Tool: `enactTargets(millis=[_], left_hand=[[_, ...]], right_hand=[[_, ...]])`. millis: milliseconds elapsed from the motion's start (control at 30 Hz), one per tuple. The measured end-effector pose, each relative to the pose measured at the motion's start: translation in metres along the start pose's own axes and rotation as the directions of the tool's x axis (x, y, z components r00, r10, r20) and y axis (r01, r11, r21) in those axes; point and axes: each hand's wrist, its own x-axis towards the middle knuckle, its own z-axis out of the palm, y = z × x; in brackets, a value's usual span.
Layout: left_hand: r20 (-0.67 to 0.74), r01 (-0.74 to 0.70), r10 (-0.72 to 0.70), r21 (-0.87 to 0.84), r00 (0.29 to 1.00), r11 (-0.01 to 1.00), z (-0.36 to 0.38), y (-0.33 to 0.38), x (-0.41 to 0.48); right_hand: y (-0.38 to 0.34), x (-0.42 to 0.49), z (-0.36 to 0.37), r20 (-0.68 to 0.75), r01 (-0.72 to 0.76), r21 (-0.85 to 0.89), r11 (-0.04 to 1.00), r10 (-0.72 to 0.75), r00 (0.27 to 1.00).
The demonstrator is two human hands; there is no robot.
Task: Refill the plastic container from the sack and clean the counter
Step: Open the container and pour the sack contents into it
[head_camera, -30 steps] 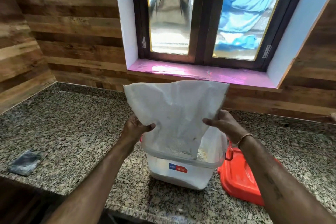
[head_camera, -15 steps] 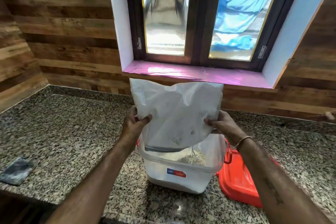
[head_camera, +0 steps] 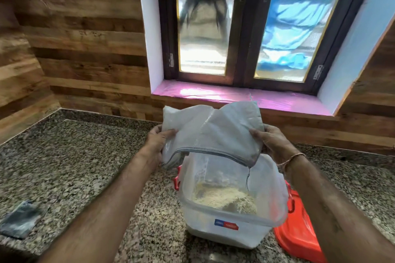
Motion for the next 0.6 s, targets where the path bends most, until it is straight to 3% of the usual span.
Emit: enactTargets(millis=[200, 433, 600], left_hand=[[-0.114, 0.103, -0.086, 0.149, 0.99, 0.984, -0.127, 0.023, 0.041], [-0.345, 0.217, -0.181, 0.068, 0.921, 0.974, -0.256, -0.007, 0.059], [-0.415, 0.262, -0.22, 0.045, 0.883, 0.964, -0.327, -0.03, 0.067]], right_hand=[[-0.013, 0.025, 0.113, 0.052, -0.08, -0.07, 0.994, 0.084, 0.995], [0.022, 0.062, 0.263, 0.096, -0.122, -0.314, 0.942, 0.159, 0.983], [0.068, 0.087, 0.33, 0.045, -0.194, -0.475, 0.858, 0.243, 0.969]])
